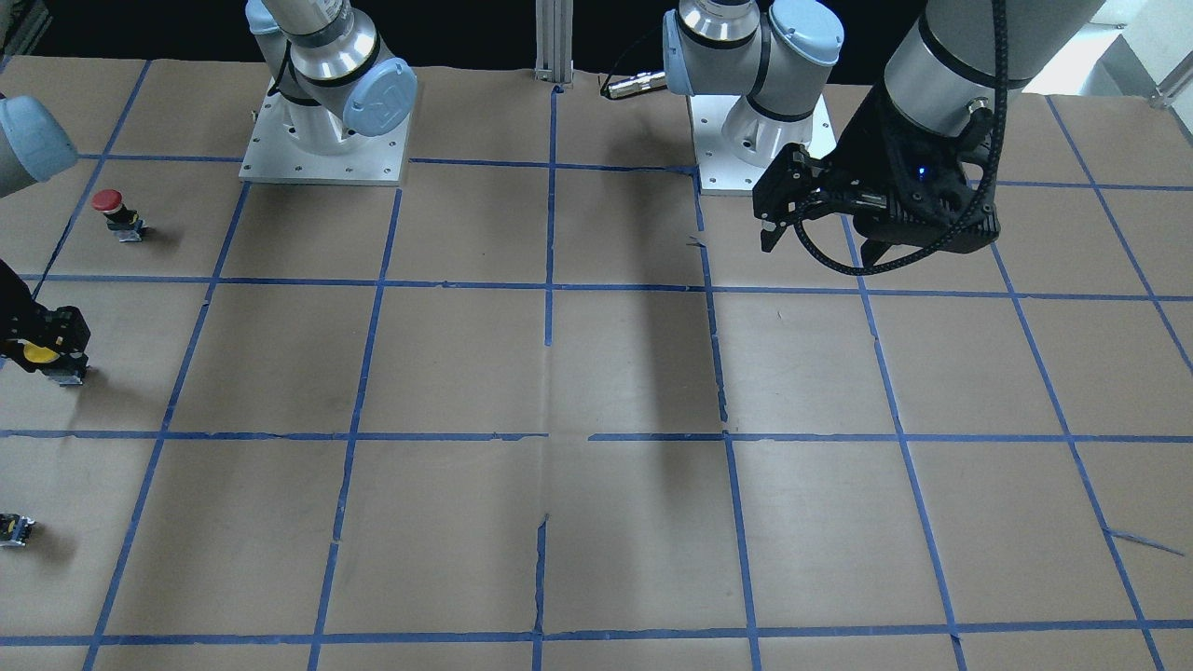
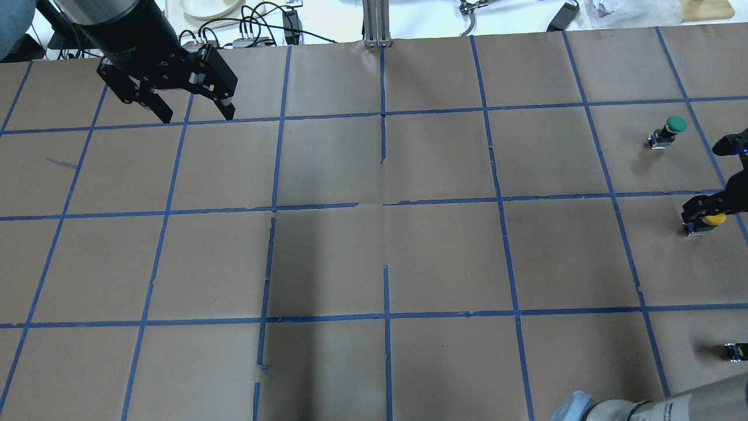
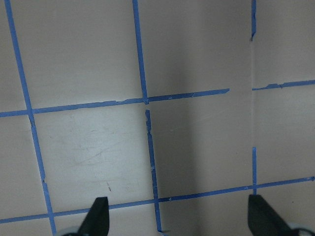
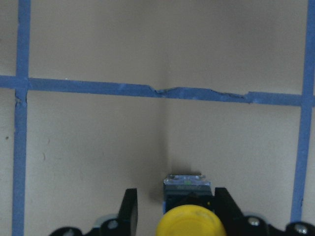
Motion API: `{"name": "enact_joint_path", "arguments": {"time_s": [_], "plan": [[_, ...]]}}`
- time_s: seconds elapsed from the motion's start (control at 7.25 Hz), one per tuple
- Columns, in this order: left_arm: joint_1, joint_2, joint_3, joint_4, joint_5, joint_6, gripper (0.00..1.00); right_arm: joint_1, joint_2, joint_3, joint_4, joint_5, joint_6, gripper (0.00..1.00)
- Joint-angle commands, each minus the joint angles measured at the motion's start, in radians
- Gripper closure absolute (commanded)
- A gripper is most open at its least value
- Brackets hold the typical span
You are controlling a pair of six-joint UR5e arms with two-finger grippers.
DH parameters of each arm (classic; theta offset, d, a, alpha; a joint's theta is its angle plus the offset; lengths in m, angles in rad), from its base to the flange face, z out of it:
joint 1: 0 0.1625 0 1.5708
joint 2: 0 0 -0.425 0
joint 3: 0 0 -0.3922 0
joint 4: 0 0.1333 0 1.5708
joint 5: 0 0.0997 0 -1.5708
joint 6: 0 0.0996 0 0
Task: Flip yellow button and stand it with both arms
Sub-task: 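Lower the yellow button upright onto the table with the right gripper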
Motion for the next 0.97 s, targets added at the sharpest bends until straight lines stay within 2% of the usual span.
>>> {"name": "enact_joint_path", "arguments": {"time_s": [0.0,0.14,0.28,0.55,0.69,0.83], "plan": [[0.0,0.001,0.003,0.0,0.0,0.0,0.01,0.0,-0.002,0.0,0.0,0.0,0.002,0.26],[0.0,0.001,0.006,0.0,-0.001,0.0,0.01,0.0,-0.004,0.0,0.002,-0.008,0.002,0.19],[0.0,0.001,0.003,0.0,0.0,0.0,0.01,0.0,-0.009,-0.006,0.003,-0.017,0.0,0.04],[0.003,0.001,0.004,0.0,0.0,0.001,0.01,-0.011,-0.044,-0.009,0.012,-0.079,-0.009,0.01],[0.003,0.001,0.004,-0.001,0.0,0.001,0.01,-0.009,-0.096,-0.006,0.065,-0.08,-0.009,0.01],[0.003,0.001,0.006,0.0,0.0,0.001,0.01,-0.009,-0.177,-0.012,0.188,-0.075,0.009,0.01]]}}
